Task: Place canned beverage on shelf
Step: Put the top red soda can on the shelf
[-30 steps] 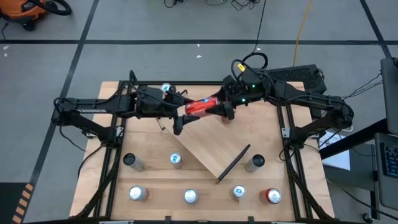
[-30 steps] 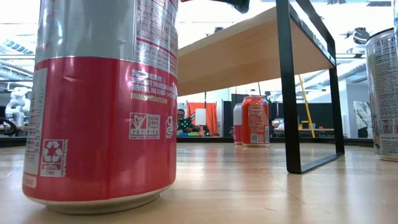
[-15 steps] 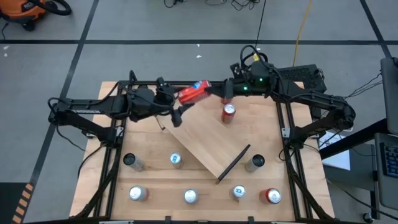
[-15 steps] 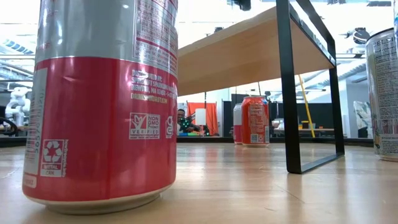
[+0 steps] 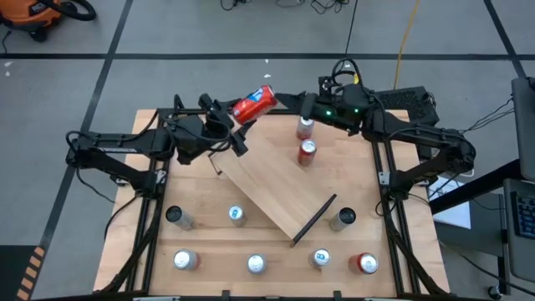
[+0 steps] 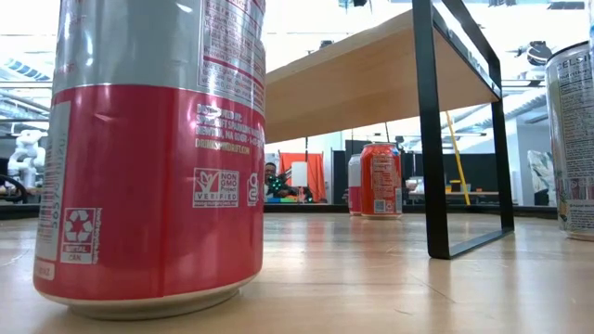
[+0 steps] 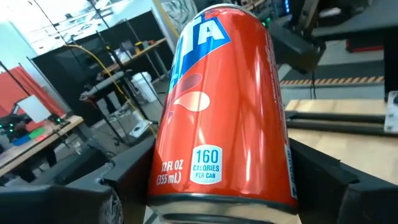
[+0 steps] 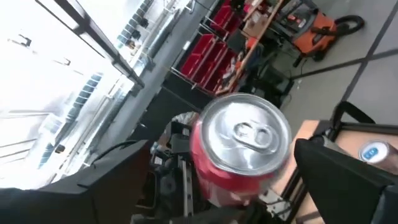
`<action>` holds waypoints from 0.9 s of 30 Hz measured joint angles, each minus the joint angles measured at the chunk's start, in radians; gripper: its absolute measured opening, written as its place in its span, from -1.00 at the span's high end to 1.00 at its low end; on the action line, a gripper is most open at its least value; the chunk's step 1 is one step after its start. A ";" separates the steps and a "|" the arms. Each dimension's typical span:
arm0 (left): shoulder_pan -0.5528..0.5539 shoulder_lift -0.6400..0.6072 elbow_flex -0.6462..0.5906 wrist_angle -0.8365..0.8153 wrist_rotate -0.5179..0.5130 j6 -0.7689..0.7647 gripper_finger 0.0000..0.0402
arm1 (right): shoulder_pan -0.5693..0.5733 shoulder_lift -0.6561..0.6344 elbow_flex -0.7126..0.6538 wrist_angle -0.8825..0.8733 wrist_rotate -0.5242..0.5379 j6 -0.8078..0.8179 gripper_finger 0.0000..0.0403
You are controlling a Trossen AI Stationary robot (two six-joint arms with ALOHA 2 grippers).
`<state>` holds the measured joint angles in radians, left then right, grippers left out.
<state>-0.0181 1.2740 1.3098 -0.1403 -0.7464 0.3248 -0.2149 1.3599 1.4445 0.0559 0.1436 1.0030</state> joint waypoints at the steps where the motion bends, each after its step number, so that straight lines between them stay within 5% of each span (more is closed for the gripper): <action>1: 0.000 0.005 0.000 0.005 -0.002 0.005 -0.45 | 0.002 0.008 0.000 0.004 0.012 -0.005 -0.88; 27: 0.005 0.059 0.002 0.019 -0.117 0.080 -0.45 | 0.004 0.162 -0.001 0.228 0.125 0.032 -0.98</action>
<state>-0.0132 1.3334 1.3113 -0.1217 -0.8630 0.4048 -0.2104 1.5219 1.4433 0.2835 0.2687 1.0348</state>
